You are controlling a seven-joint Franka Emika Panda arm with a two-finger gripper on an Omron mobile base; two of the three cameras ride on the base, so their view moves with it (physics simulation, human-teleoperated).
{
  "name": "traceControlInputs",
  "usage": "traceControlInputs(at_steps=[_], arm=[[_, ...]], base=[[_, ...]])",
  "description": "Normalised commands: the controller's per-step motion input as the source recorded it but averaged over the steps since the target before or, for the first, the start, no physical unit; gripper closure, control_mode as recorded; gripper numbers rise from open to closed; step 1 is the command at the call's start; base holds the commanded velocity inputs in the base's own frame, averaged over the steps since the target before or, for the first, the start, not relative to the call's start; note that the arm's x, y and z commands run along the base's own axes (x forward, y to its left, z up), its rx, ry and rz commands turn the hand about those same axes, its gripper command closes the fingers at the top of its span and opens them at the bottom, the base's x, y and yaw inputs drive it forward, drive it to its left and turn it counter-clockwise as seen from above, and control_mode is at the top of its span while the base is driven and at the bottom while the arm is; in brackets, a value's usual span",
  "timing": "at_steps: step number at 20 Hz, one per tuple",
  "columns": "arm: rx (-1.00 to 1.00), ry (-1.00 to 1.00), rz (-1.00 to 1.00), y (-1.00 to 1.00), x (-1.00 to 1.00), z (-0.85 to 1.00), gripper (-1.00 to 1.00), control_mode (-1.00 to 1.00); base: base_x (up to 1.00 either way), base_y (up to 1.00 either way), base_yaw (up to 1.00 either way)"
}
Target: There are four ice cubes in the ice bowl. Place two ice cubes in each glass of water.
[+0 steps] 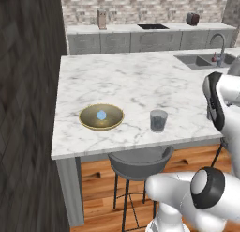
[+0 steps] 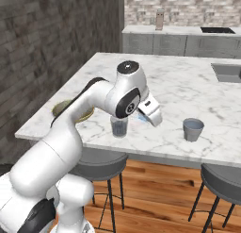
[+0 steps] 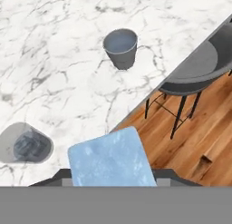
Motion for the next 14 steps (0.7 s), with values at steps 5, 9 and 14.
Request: traceControlInputs(at_steps=[5,9,14], arm=[[0.17,-0.11,0.03,-1.00,0.20,0.00,1.00,-1.00],[0.11,0.00,0.02,-0.65,0.39,0.05,1.00,-1.00],[-0.03,0.33,-0.12,-0.01,0.60,0.17,1.00,-1.00]], base=[[0.00,0.00,0.00],[0.00,0.00,0.00],[0.00,0.00,0.00]])
